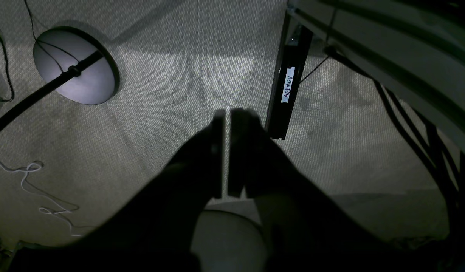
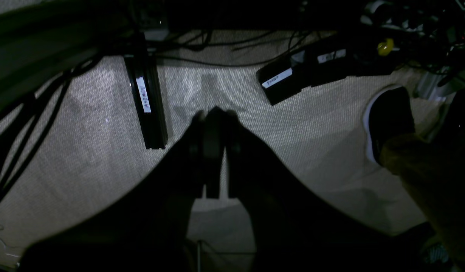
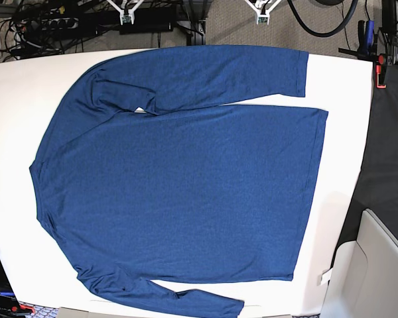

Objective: Fold the T-shirt properly

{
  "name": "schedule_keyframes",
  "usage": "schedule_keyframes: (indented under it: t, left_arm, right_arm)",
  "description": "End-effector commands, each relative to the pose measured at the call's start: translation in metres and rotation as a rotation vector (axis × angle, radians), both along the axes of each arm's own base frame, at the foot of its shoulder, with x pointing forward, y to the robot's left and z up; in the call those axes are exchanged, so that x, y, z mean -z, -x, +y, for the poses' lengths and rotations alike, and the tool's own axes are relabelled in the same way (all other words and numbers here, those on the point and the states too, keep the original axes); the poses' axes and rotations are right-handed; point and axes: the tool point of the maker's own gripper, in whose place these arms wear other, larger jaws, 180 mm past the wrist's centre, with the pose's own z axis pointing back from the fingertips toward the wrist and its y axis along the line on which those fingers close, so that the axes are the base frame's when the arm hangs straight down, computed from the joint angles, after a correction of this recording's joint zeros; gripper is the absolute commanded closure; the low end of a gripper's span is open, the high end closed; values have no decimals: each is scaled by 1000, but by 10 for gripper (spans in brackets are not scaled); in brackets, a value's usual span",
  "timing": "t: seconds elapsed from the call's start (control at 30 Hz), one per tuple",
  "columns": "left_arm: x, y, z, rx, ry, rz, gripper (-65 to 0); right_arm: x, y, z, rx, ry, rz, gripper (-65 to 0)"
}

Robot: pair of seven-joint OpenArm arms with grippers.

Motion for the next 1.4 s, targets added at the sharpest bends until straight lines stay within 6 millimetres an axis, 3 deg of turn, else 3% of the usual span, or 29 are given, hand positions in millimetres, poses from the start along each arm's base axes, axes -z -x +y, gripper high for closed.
schedule_keyframes:
  t: [0.0,0.9,1.0,1.17,1.37]
  left_arm:
    - [0,3,2,3,-6,-1,0]
    - [0,3,2,3,-7,-1,0]
    - [0,4,4,3,-10,0,0]
    - [-1,19,7,6,-15,23,0]
    - [-8,57,38,20,-62,58,0]
  right_arm:
    - [0,3,-1,4,2,-3,-2]
    - [-1,3,-3,4,6,-2,-2]
    - [-1,11,-4,3,8,9,-2]
    - [-3,25,-22,-2,35,29,-2]
    - [-13,45,-58,-29,89,26,-2]
